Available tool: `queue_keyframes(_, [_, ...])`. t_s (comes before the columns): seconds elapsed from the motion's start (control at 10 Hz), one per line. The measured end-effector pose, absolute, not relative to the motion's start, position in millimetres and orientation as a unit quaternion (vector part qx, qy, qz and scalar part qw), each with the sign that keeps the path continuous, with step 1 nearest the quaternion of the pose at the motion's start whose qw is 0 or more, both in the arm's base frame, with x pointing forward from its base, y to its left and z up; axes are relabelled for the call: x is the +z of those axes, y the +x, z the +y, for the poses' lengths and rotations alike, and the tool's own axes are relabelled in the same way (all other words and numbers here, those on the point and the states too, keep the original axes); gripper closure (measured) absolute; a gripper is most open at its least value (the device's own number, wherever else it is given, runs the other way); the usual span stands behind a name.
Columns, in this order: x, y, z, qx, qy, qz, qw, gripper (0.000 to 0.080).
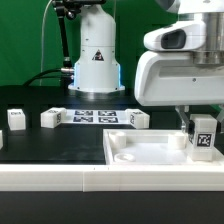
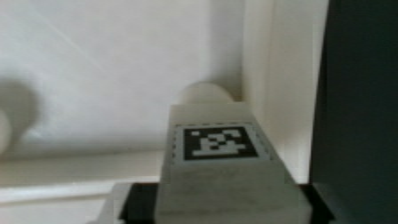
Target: Assemble one leg
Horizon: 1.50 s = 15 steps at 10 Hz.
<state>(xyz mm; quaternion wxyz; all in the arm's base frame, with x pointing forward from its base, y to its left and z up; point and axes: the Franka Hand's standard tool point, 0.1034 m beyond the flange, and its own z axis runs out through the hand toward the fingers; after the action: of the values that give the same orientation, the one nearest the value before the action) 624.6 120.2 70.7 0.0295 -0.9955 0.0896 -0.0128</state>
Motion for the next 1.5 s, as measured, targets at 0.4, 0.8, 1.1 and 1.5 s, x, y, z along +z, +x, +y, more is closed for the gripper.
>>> queue_keyframes(0.4, [69.0, 623.7, 118.8, -0.015, -0.958, 0.285, 0.032, 0.0508])
queue_keyframes(0.8, [68.7, 623.8, 120.3, -0.016, -0.881, 0.471, 0.038, 0.0508])
queue_keyframes(1.1, [68.6, 622.7, 122.4, -0.016, -0.784, 0.619, 0.04, 0.0508])
queue_keyframes(1.5, [68.2, 622.8, 122.1, -0.011, -0.757, 0.652, 0.044, 0.0451])
